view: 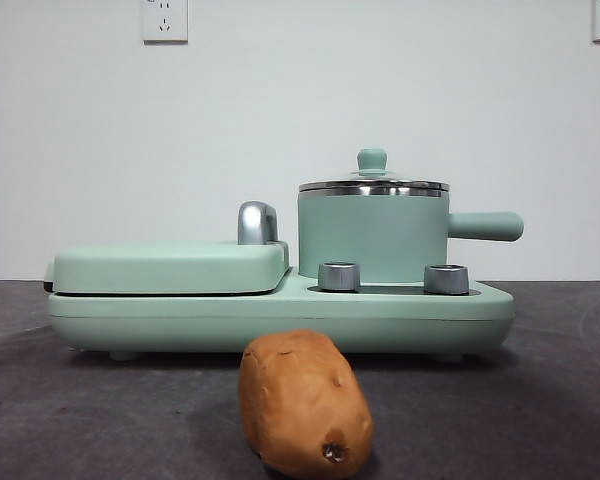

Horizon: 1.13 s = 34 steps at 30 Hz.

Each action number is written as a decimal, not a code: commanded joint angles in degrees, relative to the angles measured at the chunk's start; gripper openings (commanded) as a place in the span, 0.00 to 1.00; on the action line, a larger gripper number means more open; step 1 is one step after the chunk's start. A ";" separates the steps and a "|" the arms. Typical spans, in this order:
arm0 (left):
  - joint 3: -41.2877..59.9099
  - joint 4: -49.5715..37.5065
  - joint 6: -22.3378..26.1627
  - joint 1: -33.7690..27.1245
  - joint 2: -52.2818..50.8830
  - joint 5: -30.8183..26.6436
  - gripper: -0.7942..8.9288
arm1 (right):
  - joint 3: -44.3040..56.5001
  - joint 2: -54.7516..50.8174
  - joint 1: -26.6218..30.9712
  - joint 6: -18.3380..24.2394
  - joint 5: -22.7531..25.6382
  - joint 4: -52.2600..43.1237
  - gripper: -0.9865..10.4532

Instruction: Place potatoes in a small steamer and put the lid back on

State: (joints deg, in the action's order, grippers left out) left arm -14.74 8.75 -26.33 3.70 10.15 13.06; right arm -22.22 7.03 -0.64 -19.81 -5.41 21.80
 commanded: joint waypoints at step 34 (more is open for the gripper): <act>-38.36 17.11 13.73 9.51 44.54 29.51 0.25 | -32.63 28.06 0.02 11.80 -32.11 21.92 0.19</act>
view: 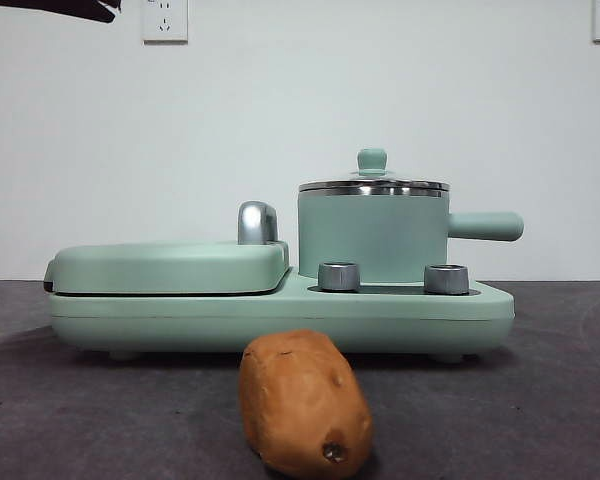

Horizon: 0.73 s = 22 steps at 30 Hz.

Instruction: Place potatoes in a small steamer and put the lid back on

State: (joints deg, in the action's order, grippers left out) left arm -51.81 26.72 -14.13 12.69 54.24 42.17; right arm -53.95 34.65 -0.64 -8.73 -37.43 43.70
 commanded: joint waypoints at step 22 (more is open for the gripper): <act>-12.57 -1.77 1.27 9.79 10.97 -5.33 0.60 | -0.90 0.44 0.02 0.57 -0.35 1.79 0.52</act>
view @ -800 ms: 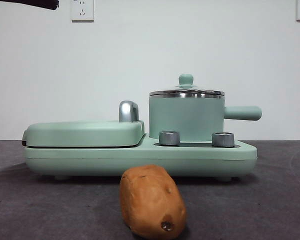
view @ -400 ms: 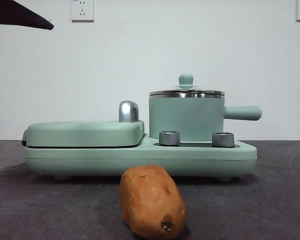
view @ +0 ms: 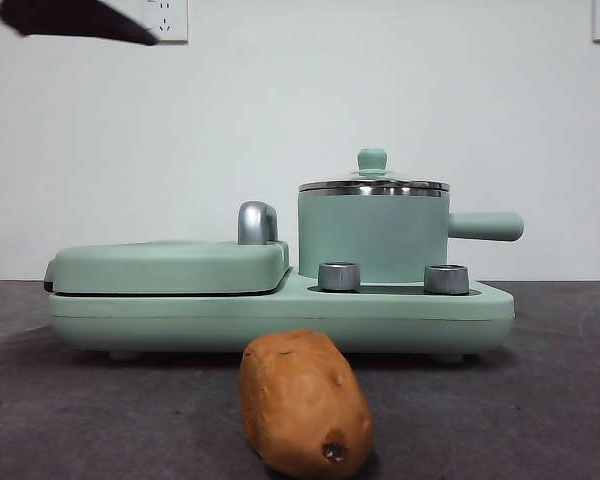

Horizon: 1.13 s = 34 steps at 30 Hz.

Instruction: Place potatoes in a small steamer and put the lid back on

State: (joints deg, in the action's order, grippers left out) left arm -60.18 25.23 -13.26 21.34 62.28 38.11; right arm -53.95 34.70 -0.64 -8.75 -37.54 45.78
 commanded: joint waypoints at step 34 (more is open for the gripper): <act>-47.39 0.44 11.89 17.14 54.18 -29.83 0.59 | -0.90 0.39 0.02 0.39 -0.42 -0.26 0.52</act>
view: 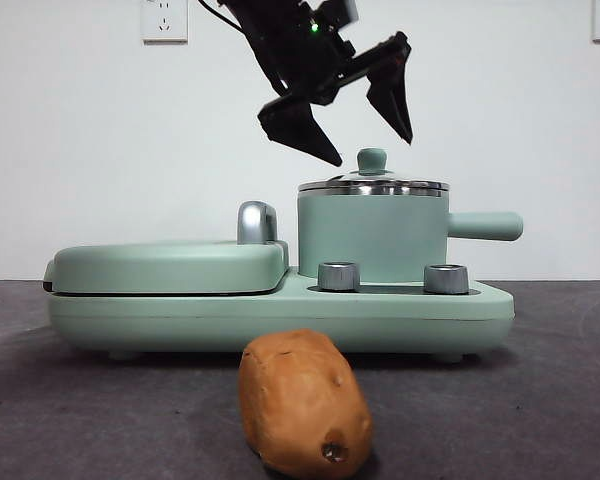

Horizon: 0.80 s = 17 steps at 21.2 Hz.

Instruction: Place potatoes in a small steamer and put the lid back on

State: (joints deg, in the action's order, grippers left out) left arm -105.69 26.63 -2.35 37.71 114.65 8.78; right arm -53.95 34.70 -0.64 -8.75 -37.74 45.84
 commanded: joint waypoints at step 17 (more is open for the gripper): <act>-1.88 -2.60 4.72 1.79 3.10 -4.50 0.37 | -0.90 0.39 0.02 0.39 -0.20 -0.31 0.52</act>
State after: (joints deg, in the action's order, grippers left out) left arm -105.69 24.36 1.96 38.92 115.96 4.40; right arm -53.95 34.70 -0.64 -8.75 -37.74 45.84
